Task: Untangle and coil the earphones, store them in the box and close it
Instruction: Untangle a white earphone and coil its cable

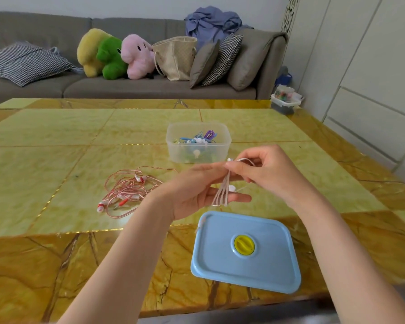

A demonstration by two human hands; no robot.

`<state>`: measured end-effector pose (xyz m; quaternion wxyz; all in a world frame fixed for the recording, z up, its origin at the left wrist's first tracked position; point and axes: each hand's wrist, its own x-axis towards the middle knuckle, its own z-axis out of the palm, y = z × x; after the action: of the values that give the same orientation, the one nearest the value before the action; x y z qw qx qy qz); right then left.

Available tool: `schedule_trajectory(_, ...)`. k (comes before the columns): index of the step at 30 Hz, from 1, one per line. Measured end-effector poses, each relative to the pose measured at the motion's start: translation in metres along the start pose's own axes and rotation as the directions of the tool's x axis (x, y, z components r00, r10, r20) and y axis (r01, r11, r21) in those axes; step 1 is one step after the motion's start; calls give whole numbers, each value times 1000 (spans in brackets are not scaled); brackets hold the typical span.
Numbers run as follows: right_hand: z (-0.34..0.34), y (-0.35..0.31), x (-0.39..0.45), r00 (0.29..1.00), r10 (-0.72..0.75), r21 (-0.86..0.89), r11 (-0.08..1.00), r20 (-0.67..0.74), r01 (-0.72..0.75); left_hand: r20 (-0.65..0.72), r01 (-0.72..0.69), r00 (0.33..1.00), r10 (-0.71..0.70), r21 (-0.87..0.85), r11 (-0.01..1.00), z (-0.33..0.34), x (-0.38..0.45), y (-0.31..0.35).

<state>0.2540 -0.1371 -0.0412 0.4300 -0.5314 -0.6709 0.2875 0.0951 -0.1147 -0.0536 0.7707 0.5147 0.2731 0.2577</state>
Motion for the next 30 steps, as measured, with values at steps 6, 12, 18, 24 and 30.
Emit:
schedule_trajectory(6, -4, 0, -2, 996, 27, 122, 992, -91, -16, 26, 15, 1000, -16, 46, 999, 0, -2, 2)
schedule_trajectory(12, -4, 2, 0, 976, 127, 306, 950, -178, -68, 112, 15, 994, -21, 58, 998, -1, -6, 2)
schedule_trajectory(18, 1, 7, 1, 973, 161, 406, 910, -165, -82, 301, 67, 952, -55, -29, 997, 5, -12, 1)
schedule_trajectory(24, 38, 10, 6, 958, 287, 190, 940, 12, -284, 171, -189, 950, 261, -348, 918, -1, -8, 12)
schedule_trajectory(30, 42, 14, 4, 975, 220, -49, 975, 42, -218, -232, -302, 935, 267, -130, 945, -17, -3, 12)
